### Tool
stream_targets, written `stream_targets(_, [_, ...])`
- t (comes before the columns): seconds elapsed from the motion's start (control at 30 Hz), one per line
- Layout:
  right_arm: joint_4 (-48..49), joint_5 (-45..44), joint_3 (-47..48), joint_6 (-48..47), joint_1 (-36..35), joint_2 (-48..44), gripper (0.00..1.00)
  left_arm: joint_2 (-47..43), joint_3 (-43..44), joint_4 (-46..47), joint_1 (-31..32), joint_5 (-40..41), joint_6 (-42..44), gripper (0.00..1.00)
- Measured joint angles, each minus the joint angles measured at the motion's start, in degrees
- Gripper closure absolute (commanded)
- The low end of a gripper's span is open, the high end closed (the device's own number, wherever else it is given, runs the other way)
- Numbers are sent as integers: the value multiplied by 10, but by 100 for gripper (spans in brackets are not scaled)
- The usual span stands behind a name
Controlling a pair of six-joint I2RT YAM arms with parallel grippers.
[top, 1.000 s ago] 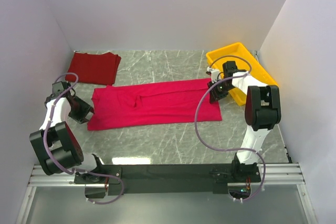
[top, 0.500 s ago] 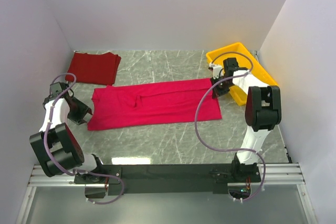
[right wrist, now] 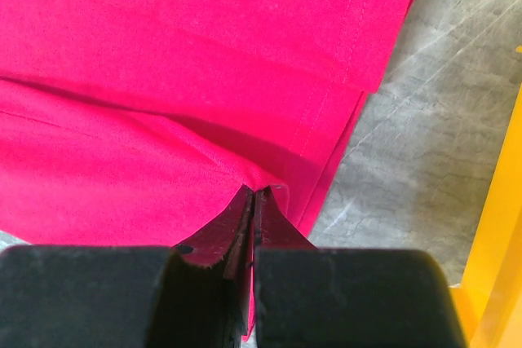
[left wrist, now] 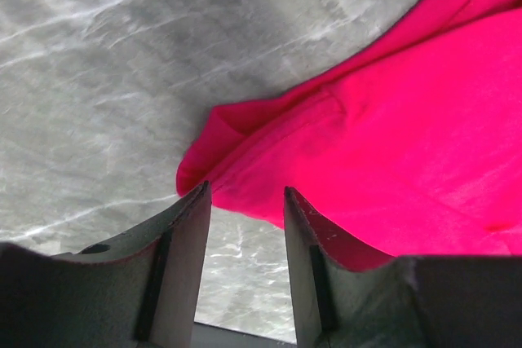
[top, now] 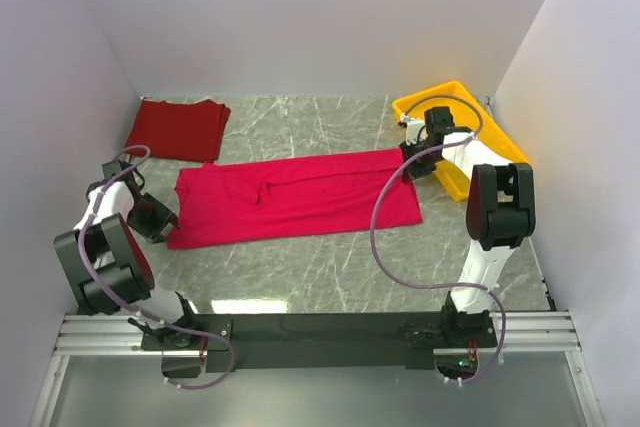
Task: Fold and stack the t-shirts
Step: Fold the tshirt
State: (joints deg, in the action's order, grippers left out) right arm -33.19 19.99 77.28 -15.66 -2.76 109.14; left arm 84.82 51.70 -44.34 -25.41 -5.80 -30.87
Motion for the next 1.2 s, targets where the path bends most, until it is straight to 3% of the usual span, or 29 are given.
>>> stream_targets(0.37, [3,2,0,4,0,6,100,103,85,-14,2,-10,61,54])
stream_targets(0.83, [7,6,0,9,0,9,100,143,99,-43,68,21,92,58])
stream_targets(1.2, [7,7,0,11,0,9,100,144,109,-48,72,73,90,65])
